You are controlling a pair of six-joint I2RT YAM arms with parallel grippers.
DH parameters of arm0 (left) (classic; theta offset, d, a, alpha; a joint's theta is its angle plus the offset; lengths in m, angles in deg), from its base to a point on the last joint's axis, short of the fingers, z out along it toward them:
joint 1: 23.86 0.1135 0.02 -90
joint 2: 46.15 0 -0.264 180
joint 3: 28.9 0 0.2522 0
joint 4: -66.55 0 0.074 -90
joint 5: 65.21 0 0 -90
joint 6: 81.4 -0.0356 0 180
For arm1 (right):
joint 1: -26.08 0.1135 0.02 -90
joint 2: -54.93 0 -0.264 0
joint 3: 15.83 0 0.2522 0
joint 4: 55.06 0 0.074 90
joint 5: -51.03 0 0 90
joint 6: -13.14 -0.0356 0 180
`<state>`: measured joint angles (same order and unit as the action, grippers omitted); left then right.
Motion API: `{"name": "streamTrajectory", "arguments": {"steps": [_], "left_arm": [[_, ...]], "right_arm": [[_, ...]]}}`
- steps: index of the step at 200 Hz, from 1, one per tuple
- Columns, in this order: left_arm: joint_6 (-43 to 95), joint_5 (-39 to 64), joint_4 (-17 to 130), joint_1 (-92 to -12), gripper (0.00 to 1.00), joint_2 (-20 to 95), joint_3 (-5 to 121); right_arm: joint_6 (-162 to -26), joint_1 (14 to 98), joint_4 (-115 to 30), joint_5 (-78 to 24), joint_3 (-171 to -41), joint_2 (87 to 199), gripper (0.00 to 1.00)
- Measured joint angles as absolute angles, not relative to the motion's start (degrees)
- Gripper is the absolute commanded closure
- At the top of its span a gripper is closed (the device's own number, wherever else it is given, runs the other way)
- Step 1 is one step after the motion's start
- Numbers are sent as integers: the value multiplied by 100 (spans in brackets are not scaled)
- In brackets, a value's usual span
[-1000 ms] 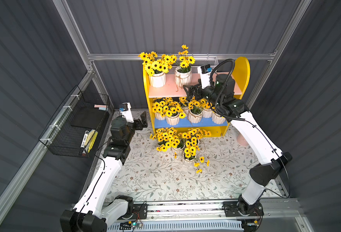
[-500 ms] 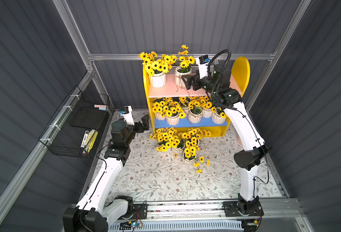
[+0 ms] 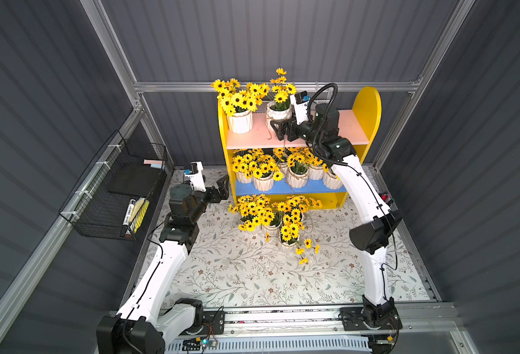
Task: Take the sunflower pots off the shelves
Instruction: Pick up the sunflower pot from the shelf.
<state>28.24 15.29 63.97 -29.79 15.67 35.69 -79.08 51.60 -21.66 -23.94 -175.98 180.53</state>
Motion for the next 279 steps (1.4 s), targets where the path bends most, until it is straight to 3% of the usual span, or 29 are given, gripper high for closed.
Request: {"name": "streamTrajectory", "arguments": {"steps": [157, 279], "left_arm": [[2824, 1252, 6607, -2929, 1, 1567, 3510], [2824, 1186, 6633, -2899, 1, 1567, 3493]], "right_arm": [[-7956, 5105, -2826, -1861, -18011, 18563, 1], [-7914, 5219, -3597, -1474, -16282, 17334, 1]]}}
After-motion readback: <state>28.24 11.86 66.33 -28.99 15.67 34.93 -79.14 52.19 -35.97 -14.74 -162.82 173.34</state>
